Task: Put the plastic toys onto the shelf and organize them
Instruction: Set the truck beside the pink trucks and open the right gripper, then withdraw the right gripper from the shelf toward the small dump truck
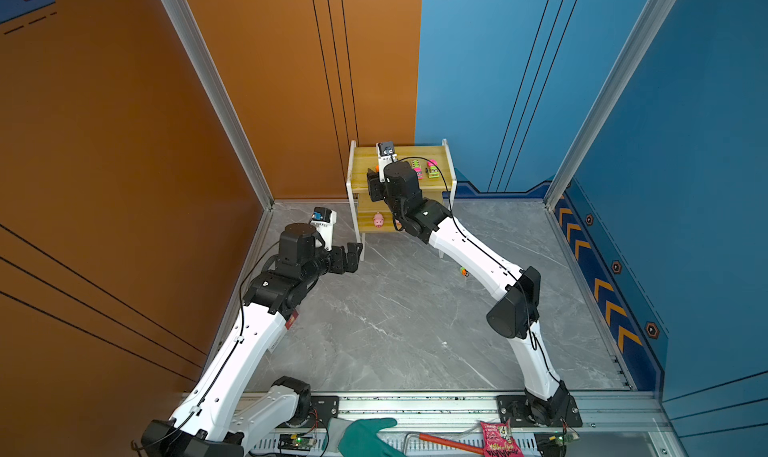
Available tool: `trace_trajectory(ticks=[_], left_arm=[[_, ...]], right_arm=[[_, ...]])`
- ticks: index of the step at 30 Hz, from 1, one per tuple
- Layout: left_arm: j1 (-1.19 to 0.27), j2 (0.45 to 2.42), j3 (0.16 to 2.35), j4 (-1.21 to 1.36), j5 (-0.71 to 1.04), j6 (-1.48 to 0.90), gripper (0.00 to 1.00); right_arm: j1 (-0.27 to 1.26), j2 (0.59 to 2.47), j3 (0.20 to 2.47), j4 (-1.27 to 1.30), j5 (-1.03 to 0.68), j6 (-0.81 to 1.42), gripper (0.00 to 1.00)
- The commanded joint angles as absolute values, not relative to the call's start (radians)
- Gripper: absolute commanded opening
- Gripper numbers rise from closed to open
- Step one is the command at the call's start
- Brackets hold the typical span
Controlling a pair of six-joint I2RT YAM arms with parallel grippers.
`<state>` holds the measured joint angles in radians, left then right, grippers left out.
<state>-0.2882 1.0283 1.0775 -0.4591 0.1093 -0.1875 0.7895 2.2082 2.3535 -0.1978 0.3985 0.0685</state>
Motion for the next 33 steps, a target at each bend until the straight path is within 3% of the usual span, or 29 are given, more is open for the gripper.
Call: trace_trajectory(ticks=[1,11,19,26,33], left_arm=[[-0.281,1.015,1.060,-0.435,0.128,-0.184,0.98],[-0.277,1.027,1.049,-0.430,0.120,-0.184,0.98],[-0.293,1.037,1.042,-0.430,0.111,-0.184,0.98],[-0.409,1.050,1.037,-0.430,0.055,-0.166,0.98],[-0.531,1.078,1.037,-0.435,0.018,-0.139,0.98]], right_arm=[[0.805,2.129,2.380,-0.159,0.416,0.017,0.61],[0.844,1.969,2.286,-0.072,0.426,-0.088,0.67],[0.811,1.654,1.858,0.044,0.501,-0.098,0.69],[0.620,1.279,1.350,-0.026,0.525,0.139,0.68],[0.397,1.111,0.992,-0.192,0.381,0.438,0.68]])
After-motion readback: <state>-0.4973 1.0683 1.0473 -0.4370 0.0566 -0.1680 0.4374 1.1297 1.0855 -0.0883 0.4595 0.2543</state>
